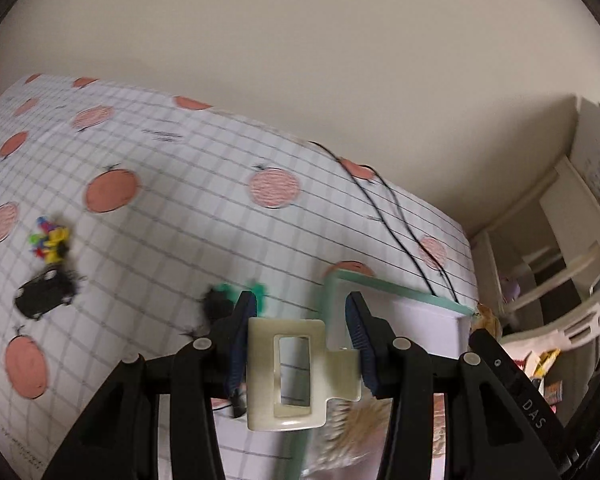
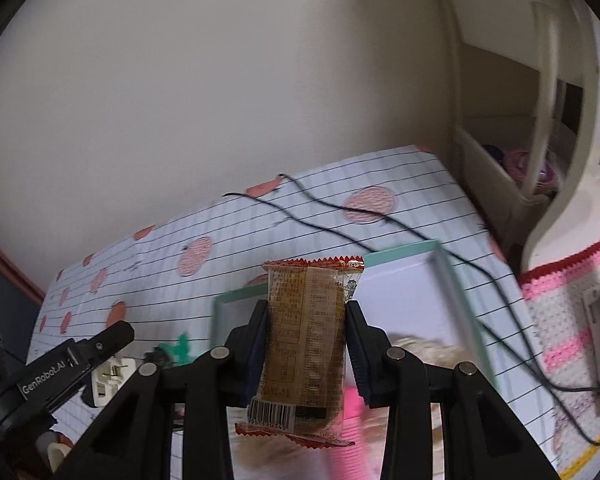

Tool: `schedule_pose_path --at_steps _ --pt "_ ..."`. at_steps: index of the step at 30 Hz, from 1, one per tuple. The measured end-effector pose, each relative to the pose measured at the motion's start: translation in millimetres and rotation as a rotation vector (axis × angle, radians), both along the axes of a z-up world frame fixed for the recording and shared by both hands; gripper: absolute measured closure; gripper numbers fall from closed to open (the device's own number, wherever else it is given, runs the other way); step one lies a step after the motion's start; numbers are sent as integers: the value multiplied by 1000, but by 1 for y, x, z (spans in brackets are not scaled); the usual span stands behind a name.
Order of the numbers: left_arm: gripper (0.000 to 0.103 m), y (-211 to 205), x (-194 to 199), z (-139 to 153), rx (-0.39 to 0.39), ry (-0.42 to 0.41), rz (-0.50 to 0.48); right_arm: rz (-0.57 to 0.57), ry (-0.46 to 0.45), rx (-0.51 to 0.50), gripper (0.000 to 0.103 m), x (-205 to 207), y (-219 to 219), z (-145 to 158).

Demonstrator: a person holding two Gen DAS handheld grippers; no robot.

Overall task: Organize objects
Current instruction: 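Carry the wafer packet and white clip over the teal-rimmed tray with both tools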

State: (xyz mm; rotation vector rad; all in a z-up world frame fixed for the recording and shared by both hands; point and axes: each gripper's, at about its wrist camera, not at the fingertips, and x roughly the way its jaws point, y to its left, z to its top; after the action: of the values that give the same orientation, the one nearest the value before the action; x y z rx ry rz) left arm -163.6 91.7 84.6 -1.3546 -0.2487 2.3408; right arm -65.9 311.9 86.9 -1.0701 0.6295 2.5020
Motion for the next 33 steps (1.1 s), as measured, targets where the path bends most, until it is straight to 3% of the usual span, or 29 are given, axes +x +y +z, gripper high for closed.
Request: schedule_pose_path --at_steps 4,10,20,33 --pt "55 25 7 -4 8 16 -62 -37 -18 21 64 8 19 -4" --pt "55 62 15 -21 -61 38 -157 -68 -50 49 64 12 35 -11" --pt "55 75 14 -47 -71 11 -179 -51 -100 83 64 6 30 -26" --pt "55 75 14 -58 -70 -20 -184 -23 -163 112 64 -3 20 -48"
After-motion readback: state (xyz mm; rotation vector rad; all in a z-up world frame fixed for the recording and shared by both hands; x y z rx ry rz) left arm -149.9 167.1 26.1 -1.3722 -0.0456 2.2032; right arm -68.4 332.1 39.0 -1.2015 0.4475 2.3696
